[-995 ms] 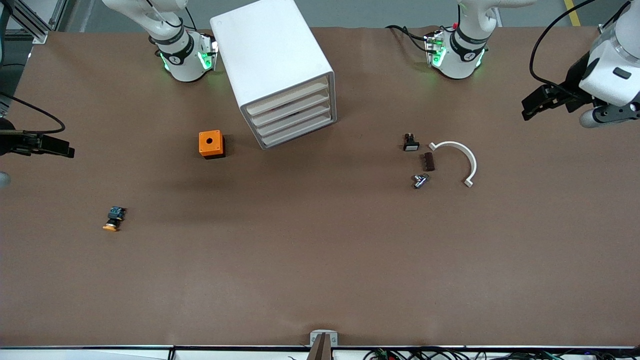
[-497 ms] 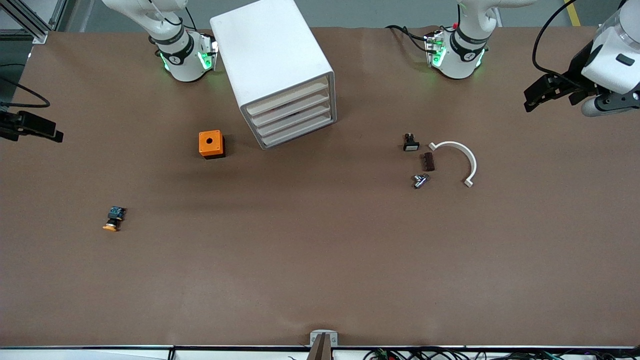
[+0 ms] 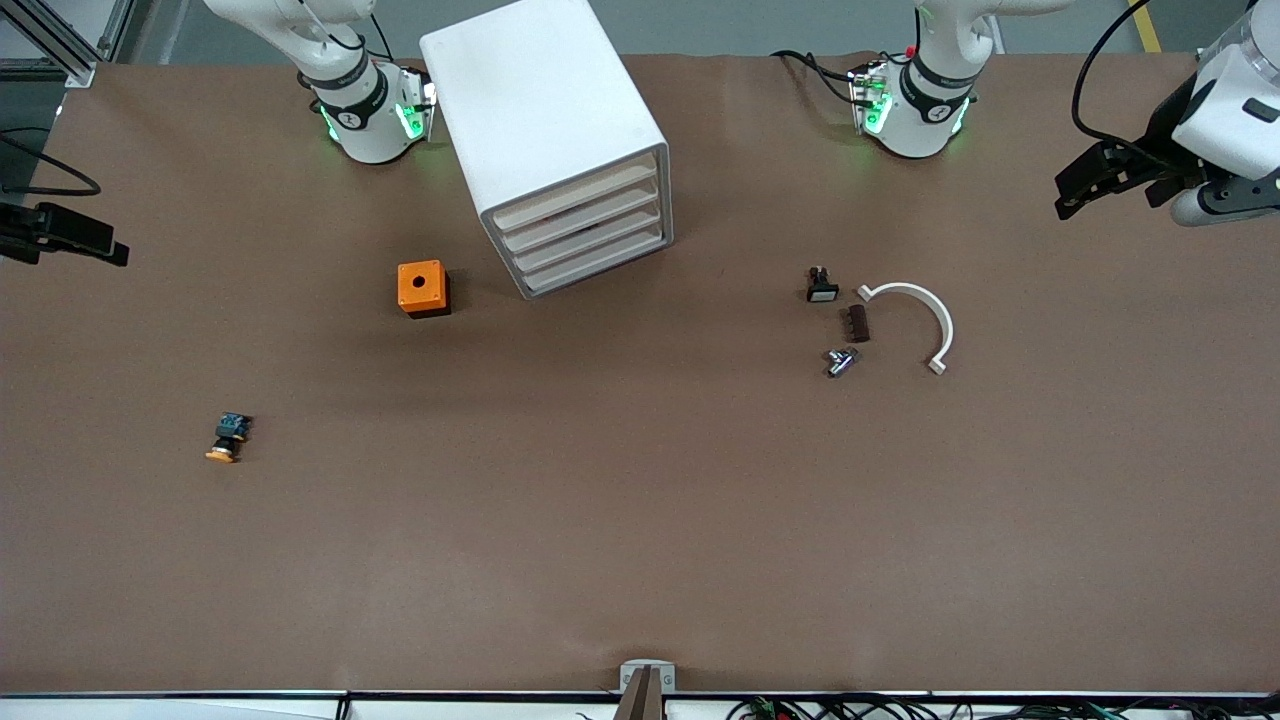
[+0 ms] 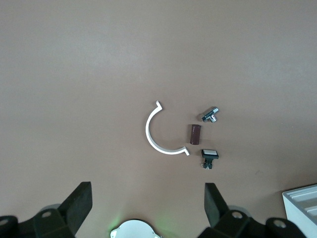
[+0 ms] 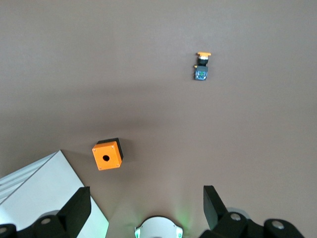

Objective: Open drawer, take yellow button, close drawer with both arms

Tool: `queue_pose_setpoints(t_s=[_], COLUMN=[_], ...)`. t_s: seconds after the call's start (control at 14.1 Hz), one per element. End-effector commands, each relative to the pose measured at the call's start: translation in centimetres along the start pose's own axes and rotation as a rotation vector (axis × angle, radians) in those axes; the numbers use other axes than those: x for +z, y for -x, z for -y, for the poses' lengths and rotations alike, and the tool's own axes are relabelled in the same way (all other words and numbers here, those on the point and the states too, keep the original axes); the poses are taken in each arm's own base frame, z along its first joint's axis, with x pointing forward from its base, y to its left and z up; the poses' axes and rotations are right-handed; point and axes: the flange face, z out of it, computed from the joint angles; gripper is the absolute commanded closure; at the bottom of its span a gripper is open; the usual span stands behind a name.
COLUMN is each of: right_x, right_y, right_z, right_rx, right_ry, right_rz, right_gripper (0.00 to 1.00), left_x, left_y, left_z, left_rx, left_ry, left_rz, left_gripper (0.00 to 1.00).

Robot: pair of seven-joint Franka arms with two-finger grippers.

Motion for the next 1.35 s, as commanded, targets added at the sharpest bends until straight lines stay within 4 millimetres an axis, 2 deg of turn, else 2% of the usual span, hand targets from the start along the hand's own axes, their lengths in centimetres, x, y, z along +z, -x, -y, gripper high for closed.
queue_pose_setpoints(t_s=[0.0,0.57,1.28], right_x=[0.1,1.1,1.2], right_y=[2.2,4.0,4.2], right_z=[-0.1,-0.8,-0.6], right_rx=[-0.016,-0.09,-0.097], right_ry=[-0.007,-0.008,0.013], right_rz=[-0.066,-0.126,-0.122], right_gripper=[0.0,0.0,0.0], left_x=[-0.2,-0.3,-1.0], left_y=[0.8,1.2,-0.2], left_z=[0.5,0.6,0.6], left_rx=[0.011,0.013,0.076], left_ry=[0.011,0.014,0.016], left_rz=[-0.02,-0.041,-0.043], left_gripper=[0.0,0.0,0.0])
